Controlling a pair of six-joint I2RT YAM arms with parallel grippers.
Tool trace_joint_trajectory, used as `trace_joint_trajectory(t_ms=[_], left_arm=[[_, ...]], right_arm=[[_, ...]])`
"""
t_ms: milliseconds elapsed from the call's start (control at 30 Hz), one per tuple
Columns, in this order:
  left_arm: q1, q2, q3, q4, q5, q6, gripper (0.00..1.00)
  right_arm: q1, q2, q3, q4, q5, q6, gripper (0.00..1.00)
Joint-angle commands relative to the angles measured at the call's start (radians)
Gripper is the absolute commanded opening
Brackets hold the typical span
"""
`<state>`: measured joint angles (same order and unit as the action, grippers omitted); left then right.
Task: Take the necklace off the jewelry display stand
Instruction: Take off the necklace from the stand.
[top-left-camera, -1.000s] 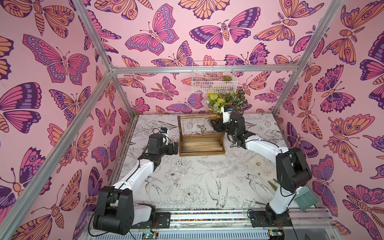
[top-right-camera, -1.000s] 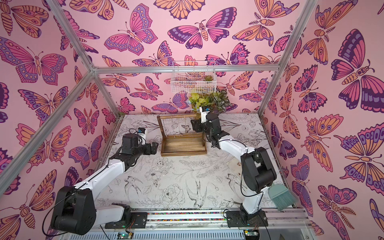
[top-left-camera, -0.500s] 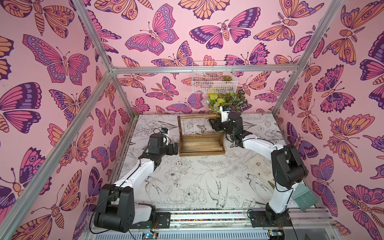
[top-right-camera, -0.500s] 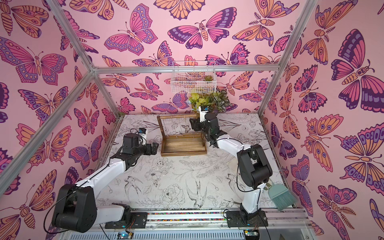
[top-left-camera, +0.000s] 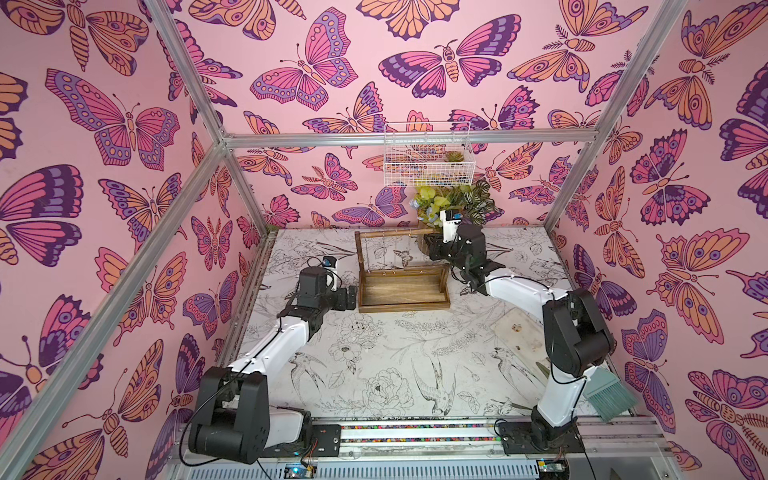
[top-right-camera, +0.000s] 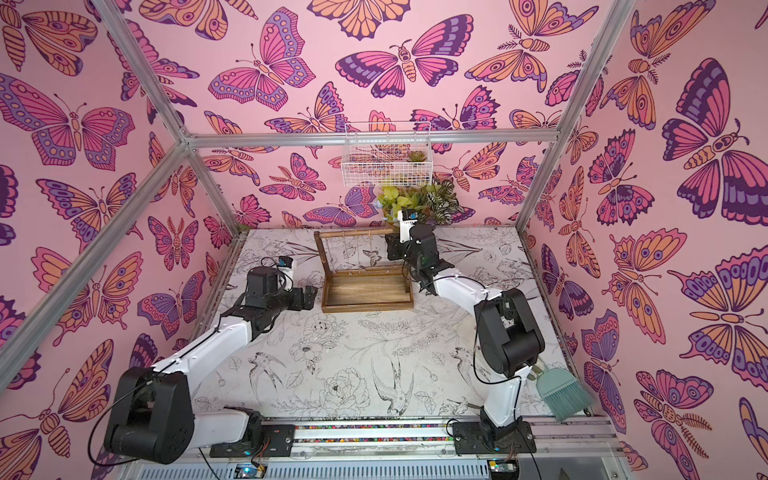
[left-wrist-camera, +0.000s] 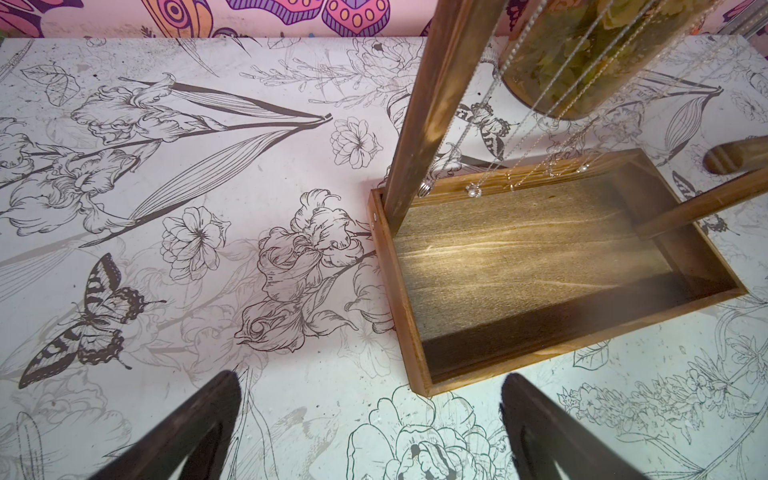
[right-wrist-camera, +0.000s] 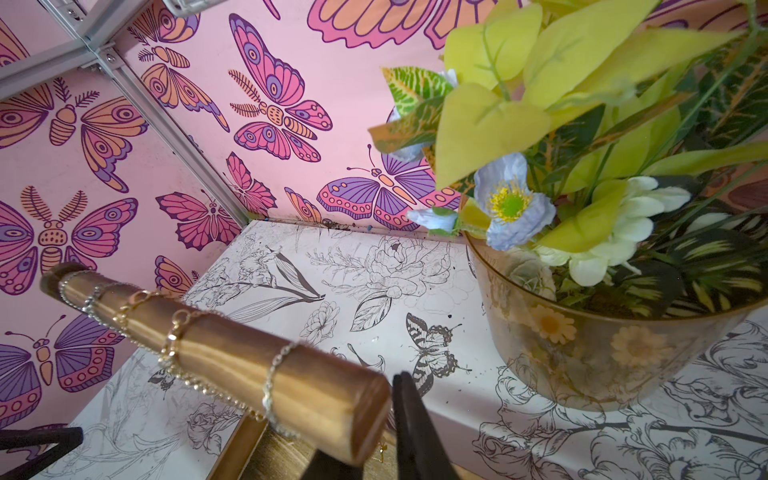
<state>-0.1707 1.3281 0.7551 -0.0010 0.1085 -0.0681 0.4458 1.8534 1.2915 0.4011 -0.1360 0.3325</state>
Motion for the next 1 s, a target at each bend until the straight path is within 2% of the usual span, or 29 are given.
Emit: trace_joint_trajectory(t_ms=[0, 100, 233, 967], left_arm=[[-0.004, 0.005, 0.012, -0.011, -0.007, 0.006, 1.0], [-0.004, 0.006, 0.01, -0.01, -0.007, 0.001, 1.0], [-0.005, 0.006, 0.007, -0.01, -0.009, -0.001, 1.0], [-0.006, -0.001, -0.006, -0.003, -0.012, -0.017, 1.0]], right_arm=[[0.005, -0.001, 0.025, 0.001, 0.003, -0.007, 0.14], [0.005, -0.01, 0.023, -0.015, 0.008, -0.016, 0.11], [0.005, -0.025, 0.019, -0.039, 0.028, -0.026, 0.0], [0.001, -0.129, -0.012, -0.123, 0.074, -0.089, 0.0]])
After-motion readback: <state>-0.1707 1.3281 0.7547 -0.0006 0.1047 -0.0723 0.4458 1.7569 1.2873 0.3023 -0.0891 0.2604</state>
